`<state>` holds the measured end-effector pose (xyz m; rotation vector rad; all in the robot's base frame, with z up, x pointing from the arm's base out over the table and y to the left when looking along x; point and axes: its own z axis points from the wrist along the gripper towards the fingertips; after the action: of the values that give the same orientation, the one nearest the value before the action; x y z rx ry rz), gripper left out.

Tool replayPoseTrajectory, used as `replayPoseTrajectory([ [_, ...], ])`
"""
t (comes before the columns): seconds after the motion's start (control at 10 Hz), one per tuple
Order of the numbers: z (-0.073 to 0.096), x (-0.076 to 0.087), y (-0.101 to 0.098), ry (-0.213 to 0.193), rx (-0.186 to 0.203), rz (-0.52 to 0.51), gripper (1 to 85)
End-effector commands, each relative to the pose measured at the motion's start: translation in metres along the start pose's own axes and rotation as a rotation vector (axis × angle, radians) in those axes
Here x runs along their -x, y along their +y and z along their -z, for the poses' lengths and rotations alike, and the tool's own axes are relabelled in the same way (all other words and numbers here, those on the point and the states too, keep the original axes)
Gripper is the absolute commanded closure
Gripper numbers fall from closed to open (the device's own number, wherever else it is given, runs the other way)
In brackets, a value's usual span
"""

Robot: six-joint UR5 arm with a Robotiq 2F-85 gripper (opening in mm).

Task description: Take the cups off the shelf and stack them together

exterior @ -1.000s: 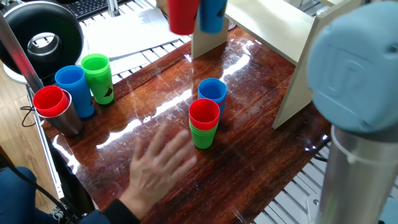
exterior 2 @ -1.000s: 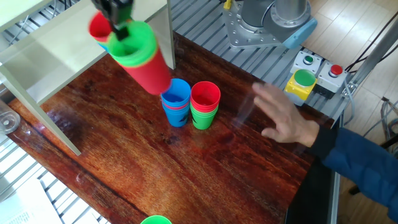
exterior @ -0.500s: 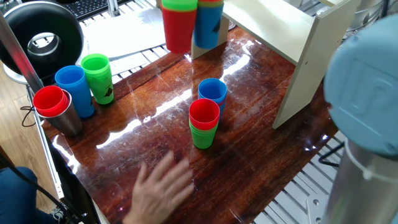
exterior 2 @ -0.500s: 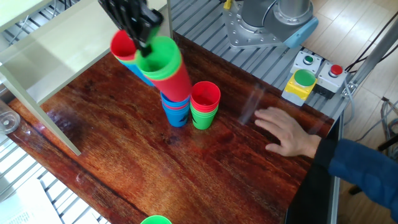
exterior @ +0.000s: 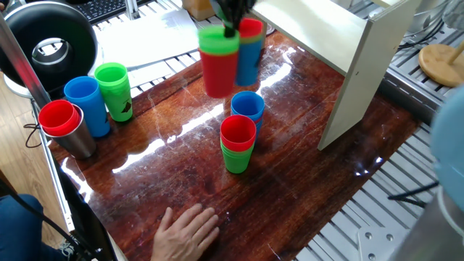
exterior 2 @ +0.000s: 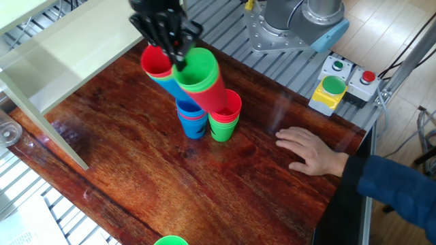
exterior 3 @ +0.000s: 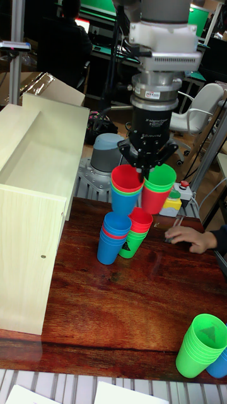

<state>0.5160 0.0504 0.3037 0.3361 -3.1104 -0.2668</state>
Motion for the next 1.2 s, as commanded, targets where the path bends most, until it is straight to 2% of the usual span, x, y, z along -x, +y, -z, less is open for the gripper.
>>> replayPoseTrajectory([
  [0.0,-0.013,-0.024,-0.011,0.046,-0.065,0.168,84.0],
  [0.1,-0.019,-0.026,0.000,0.035,-0.030,0.151,84.0],
  [0.2,-0.023,-0.027,0.005,0.025,-0.013,0.141,84.0],
  [0.4,-0.029,-0.029,0.010,0.017,-0.003,0.147,84.0],
  [0.7,-0.038,-0.031,0.010,0.018,-0.030,0.174,84.0],
  [1.1,-0.052,-0.025,0.019,-0.003,-0.017,0.155,84.0],
])
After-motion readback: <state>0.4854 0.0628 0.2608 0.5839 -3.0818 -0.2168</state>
